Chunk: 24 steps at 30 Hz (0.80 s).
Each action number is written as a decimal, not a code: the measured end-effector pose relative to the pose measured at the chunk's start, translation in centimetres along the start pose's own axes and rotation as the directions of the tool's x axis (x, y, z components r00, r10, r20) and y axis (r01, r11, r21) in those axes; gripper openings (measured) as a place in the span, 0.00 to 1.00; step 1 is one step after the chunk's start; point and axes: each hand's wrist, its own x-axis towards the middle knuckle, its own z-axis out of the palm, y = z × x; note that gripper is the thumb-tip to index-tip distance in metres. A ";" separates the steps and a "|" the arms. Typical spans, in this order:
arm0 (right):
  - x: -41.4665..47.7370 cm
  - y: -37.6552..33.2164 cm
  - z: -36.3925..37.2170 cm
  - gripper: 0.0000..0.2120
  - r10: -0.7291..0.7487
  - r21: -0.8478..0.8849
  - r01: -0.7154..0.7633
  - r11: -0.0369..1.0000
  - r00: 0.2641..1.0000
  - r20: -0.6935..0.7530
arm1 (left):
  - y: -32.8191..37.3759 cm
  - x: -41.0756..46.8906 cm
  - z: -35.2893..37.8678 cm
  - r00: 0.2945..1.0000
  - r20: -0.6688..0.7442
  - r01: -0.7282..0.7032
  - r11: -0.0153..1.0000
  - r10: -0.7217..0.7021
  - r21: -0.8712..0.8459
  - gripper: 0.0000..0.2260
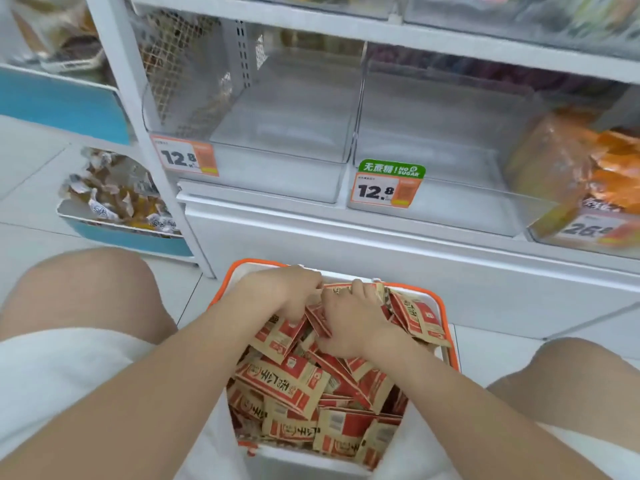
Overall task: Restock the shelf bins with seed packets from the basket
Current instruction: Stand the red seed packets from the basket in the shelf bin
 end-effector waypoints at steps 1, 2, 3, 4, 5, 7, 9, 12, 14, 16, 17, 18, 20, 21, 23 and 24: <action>-0.1 -0.1 0.2 0.27 0.009 0.051 -0.008 0.999 1.000 -0.008 | -0.1 -0.7 0.1 1.000 -0.031 0.006 1.000 -0.007 -0.028 0.24; -0.2 -0.1 0.4 0.27 0.029 0.124 -0.025 0.992 0.999 -0.031 | -0.1 -1.3 0.2 0.998 -0.059 0.013 0.999 -0.016 -0.045 0.22; -0.4 -0.2 0.4 0.29 0.064 0.204 -0.054 0.977 0.997 -0.047 | -0.2 -1.9 0.1 0.997 -0.073 0.028 0.998 -0.032 -0.057 0.22; -0.6 -0.4 0.2 0.30 0.105 0.289 -0.083 0.954 0.993 -0.061 | -0.1 -2.6 0.0 0.996 -0.076 0.044 0.996 -0.050 -0.076 0.24; -0.8 -0.6 -0.2 0.31 0.151 0.361 -0.113 0.926 0.986 -0.078 | 0.0 -3.4 -0.3 0.994 -0.084 0.062 0.993 -0.070 -0.101 0.27; -1.3 -1.0 -1.7 0.31 0.231 0.528 -0.140 0.837 0.967 -0.111 | 0.1 -4.7 -0.8 0.984 -0.157 0.057 0.983 -0.085 -0.175 0.35; -1.7 -1.3 -3.8 0.29 0.308 0.730 -0.117 0.673 0.942 -0.133 | 0.3 -5.9 -1.4 0.964 -0.253 0.006 0.963 -0.078 -0.271 0.40; -2.5 -1.6 -7.0 0.25 0.427 0.876 -0.057 0.479 0.887 -0.177 | 0.6 -7.1 -2.5 0.914 -0.392 -0.128 0.846 -0.102 -0.518 0.39; -2.8 -1.7 -8.3 0.26 0.492 0.923 -0.014 0.385 0.849 -0.193 | 1.1 -8.0 -3.2 0.888 -0.431 -0.219 0.680 -0.158 -0.699 0.30; -2.8 -1.7 -9.3 0.28 0.535 0.954 0.012 0.299 0.826 -0.178 | 1.3 -8.8 -3.9 0.876 -0.434 -0.285 0.498 -0.211 -0.819 0.15; -2.7 -1.7 -9.8 0.30 0.544 0.968 0.012 0.250 0.826 -0.151 | 1.4 -9.3 -4.2 0.875 -0.430 -0.305 0.437 -0.222 -0.846 0.10; -2.6 -1.7 -10.3 0.31 0.545 0.982 0.016 0.186 0.830 -0.117 | 1.2 -9.7 -4.5 0.871 -0.437 -0.324 0.407 -0.223 -0.854 0.09; -2.1 -1.9 -11.3 0.30 0.519 0.999 0.037 0.007 0.854 -0.035 | 0.7 -10.2 -4.8 0.861 -0.466 -0.359 0.408 -0.203 -0.840 0.08; -1.8 -2.0 -11.8 0.27 0.495 0.994 0.044 -0.095 0.869 0.009 | 0.3 -10.3 -4.8 0.852 -0.486 -0.375 0.419 -0.196 -0.827 0.10; -1.2 -2.4 -12.8 0.25 0.413 0.961 0.028 -0.274 0.906 0.091 | -0.7 -10.2 -4.8 0.812 -0.537 -0.411 0.428 -0.231 -0.805 0.13; -0.9 -2.6 -13.4 0.26 0.359 0.952 -0.002 -0.306 0.926 0.117 | -1.3 -9.9 -4.8 0.781 -0.557 -0.419 0.422 -0.283 -0.804 0.13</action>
